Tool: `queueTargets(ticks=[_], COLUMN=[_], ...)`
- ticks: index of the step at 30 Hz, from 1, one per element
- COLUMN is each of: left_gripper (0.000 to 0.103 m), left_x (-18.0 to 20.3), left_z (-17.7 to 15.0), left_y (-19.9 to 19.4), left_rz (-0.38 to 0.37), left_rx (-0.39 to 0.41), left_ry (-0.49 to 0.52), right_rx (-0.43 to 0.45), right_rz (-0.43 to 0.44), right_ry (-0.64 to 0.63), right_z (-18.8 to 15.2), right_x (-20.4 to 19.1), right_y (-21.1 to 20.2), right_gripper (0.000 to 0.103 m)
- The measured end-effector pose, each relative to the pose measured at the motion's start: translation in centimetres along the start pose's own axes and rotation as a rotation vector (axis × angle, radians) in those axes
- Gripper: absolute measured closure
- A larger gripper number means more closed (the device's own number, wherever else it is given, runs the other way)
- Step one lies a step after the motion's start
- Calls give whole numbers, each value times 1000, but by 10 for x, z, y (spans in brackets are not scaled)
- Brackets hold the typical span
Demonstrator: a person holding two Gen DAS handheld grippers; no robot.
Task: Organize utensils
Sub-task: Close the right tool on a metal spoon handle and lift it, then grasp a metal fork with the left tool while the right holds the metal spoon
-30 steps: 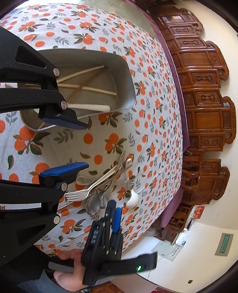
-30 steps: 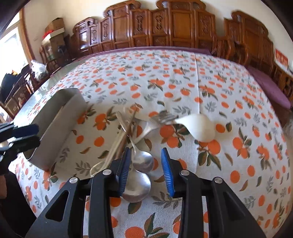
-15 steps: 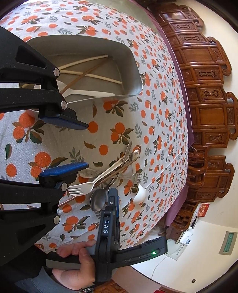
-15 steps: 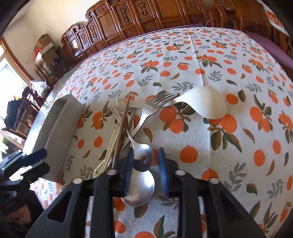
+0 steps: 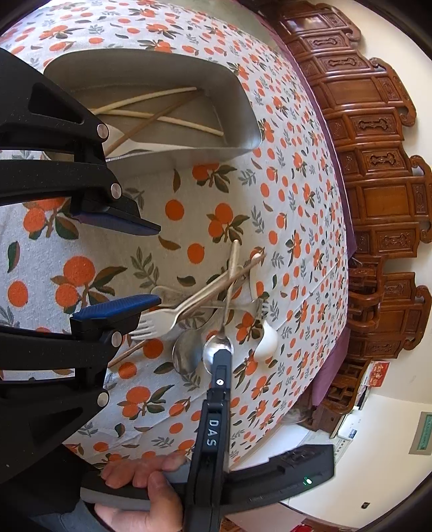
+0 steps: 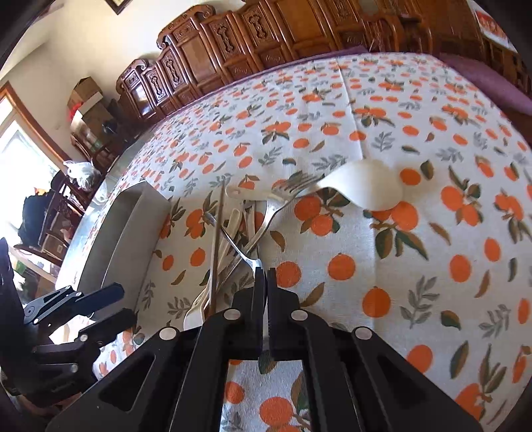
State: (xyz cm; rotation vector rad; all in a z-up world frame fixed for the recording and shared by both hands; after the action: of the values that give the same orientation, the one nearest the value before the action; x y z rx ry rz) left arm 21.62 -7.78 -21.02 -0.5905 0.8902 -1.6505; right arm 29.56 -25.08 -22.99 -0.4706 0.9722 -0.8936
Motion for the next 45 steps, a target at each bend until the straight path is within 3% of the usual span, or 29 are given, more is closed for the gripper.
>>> queueTargets(ticks=[10, 14, 39, 42, 45], left_gripper=[68, 67, 66, 79, 85], left_x=[12, 17, 41, 40, 38], left_z=[-5, -5, 3, 1, 1], left_y=[7, 12, 50, 49, 47], left_rz=[-9, -14, -66, -83, -92], left_rx=[-12, -14, -87, -93, -96], left_ry=[18, 19, -39, -46, -53], right_rx=[119, 139, 125, 128, 131], right_rz=[-183, -214, -203, -197, -192], right_ry=[-90, -86, -104, -105, -107], right_z=[5, 7, 3, 3, 4], right_x=[2, 12, 10, 9, 8], right_y=[-32, -37, -27, -28, -28], right_gripper=[101, 101, 100, 100, 100])
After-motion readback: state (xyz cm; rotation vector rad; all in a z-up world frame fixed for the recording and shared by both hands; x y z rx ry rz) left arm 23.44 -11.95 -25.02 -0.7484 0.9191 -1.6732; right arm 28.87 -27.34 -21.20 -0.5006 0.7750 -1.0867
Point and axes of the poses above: each gripper's, at about its wrist camera, not at the fingertips, and y roughly the way its jaws point, x to its right, z to its top, the point moved 1 cm from there along y, roughly the way its jaws point, and after that the axes turned 8 degrees about z, right-handed, at the moved point
